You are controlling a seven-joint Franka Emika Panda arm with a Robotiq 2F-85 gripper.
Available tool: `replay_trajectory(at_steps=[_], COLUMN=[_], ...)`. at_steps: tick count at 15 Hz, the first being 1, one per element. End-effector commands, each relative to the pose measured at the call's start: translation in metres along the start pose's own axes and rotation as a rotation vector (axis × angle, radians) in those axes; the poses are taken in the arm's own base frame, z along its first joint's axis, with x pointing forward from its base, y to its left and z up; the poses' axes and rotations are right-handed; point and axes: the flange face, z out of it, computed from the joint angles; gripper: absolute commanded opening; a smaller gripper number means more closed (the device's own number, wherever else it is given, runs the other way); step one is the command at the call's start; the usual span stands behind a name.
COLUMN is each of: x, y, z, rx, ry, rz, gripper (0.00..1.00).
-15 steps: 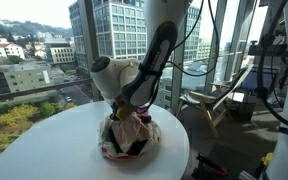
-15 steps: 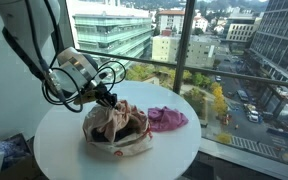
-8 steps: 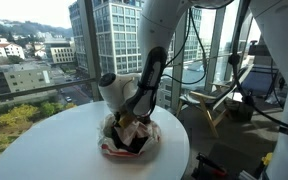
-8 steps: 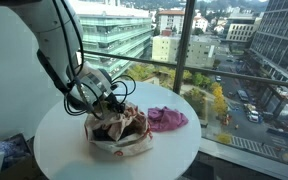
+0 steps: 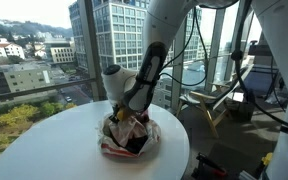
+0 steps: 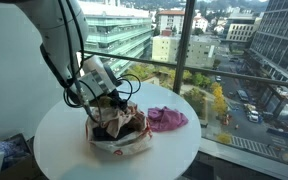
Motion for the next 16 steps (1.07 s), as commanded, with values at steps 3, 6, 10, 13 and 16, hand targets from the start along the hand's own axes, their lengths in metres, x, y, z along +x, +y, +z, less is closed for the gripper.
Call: replay_trajectory(at_steps=[3, 6, 10, 13, 16], x=[0.013, 0.041, 0.078, 0.098, 0.110], y=[0.040, 0.069, 0.107, 0.126, 0.138], z=[-0.077, -0.103, -0.097, -0.066, -0.023], rx=[0.016, -0.027, -0.097, -0.136, -0.100], ry=[0.022, 0.034, 0.035, 0.020, -0.003], rz=[0.046, 0.136, 0.241, 0.279, 0.352], gripper=[0.86, 1.00, 1.00, 1.00, 1.00])
